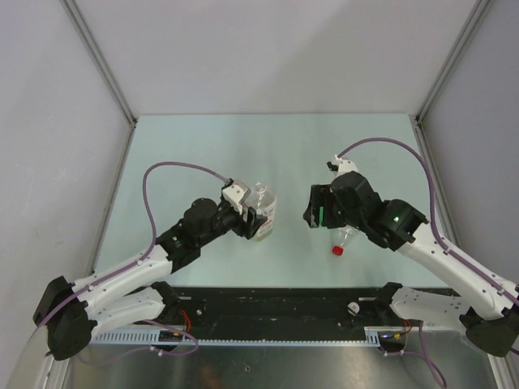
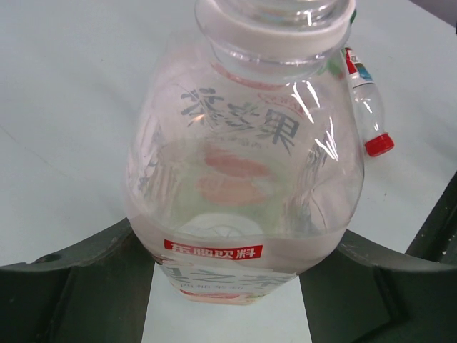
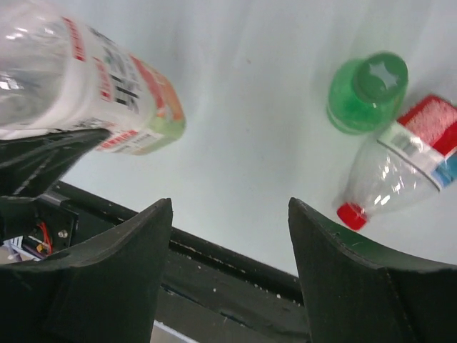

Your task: Screw on the bottle caps

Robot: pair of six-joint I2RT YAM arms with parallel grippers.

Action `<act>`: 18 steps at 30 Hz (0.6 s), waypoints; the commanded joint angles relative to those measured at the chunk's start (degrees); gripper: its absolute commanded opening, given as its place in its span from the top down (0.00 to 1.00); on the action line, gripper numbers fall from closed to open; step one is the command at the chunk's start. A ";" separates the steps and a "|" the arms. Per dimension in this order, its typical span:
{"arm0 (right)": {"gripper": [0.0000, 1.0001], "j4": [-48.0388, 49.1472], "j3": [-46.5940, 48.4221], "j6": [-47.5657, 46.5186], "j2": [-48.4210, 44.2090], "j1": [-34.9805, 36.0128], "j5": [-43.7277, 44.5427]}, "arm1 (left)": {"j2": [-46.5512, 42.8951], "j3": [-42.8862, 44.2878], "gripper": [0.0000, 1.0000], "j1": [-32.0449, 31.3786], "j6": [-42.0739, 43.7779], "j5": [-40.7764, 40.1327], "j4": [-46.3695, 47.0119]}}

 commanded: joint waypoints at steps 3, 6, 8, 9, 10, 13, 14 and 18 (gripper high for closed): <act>0.34 -13.16 -3.54 11.34 2.79 -1.39 0.03 | -1.28 -1.69 1.00 0.80 -1.92 -2.76 4.66; 0.36 -14.02 -7.65 14.93 3.86 -1.44 0.36 | -1.13 -1.98 1.00 0.80 -2.24 -2.77 5.31; 0.37 -11.51 -10.28 16.79 4.20 -1.56 1.66 | -0.82 -2.17 1.00 0.74 -2.38 -2.81 5.77; 0.37 -9.76 -11.60 17.52 4.14 -1.55 2.89 | -0.74 -2.34 1.00 0.73 -2.42 -2.83 5.94; 0.36 -7.56 -13.01 17.89 3.71 -1.63 4.33 | -0.66 -2.77 0.99 0.76 -2.39 -3.94 6.19; 0.30 0.14 -17.36 17.93 0.90 -2.30 10.16 | -1.14 -5.26 0.91 0.78 -2.01 -5.81 7.94; 0.29 3.67 -19.09 17.35 -0.41 -2.71 11.75 | -1.47 -6.43 0.88 0.79 -1.88 -6.09 9.00; 0.26 13.87 -24.26 15.70 -7.60 -3.28 17.42 | -3.59 -12.26 0.77 0.78 -1.88 -6.74 15.19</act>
